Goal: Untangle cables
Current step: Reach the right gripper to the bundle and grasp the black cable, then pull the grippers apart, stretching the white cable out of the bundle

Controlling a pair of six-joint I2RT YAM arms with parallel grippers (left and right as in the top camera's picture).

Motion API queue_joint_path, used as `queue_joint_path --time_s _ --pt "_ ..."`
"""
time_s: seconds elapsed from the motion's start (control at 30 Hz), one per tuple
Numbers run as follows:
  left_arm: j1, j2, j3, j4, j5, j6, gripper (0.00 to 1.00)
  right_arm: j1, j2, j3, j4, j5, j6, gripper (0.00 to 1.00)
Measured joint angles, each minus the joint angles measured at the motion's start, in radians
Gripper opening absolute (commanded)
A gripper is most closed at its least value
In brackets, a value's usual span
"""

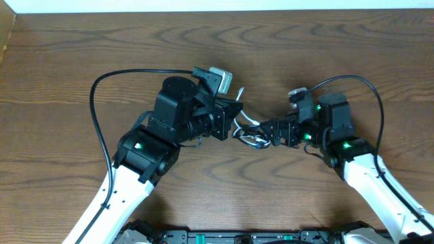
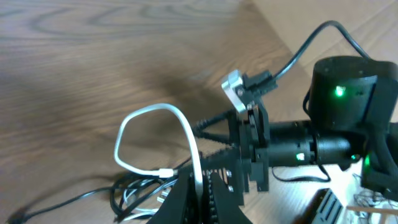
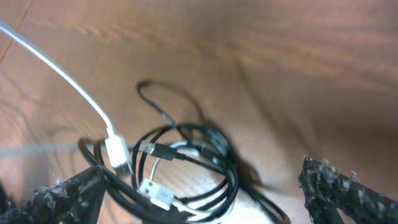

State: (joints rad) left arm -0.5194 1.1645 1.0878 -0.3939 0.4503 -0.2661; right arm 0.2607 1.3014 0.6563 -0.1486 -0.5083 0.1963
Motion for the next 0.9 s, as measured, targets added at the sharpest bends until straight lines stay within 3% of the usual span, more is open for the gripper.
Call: queue_joint_path --time_s 0.17,0.37,0.63,0.9 --pt "0.011 0.001 0.0 -0.048 -0.156 0.0 0.08 0.012 0.033 0.0 -0.064 0.027 -0.13 0.95" --pt "0.085 0.001 0.0 -0.06 -0.213 0.0 0.07 0.012 0.034 0.001 -0.135 0.003 -0.253 0.89" --pt "0.127 0.0 -0.001 0.017 -0.177 -0.039 0.07 0.072 0.034 0.001 -0.189 -0.1 -0.327 0.96" --pt "0.127 0.0 -0.001 0.1 -0.07 -0.109 0.07 0.19 0.034 0.001 -0.048 -0.169 -0.362 0.98"
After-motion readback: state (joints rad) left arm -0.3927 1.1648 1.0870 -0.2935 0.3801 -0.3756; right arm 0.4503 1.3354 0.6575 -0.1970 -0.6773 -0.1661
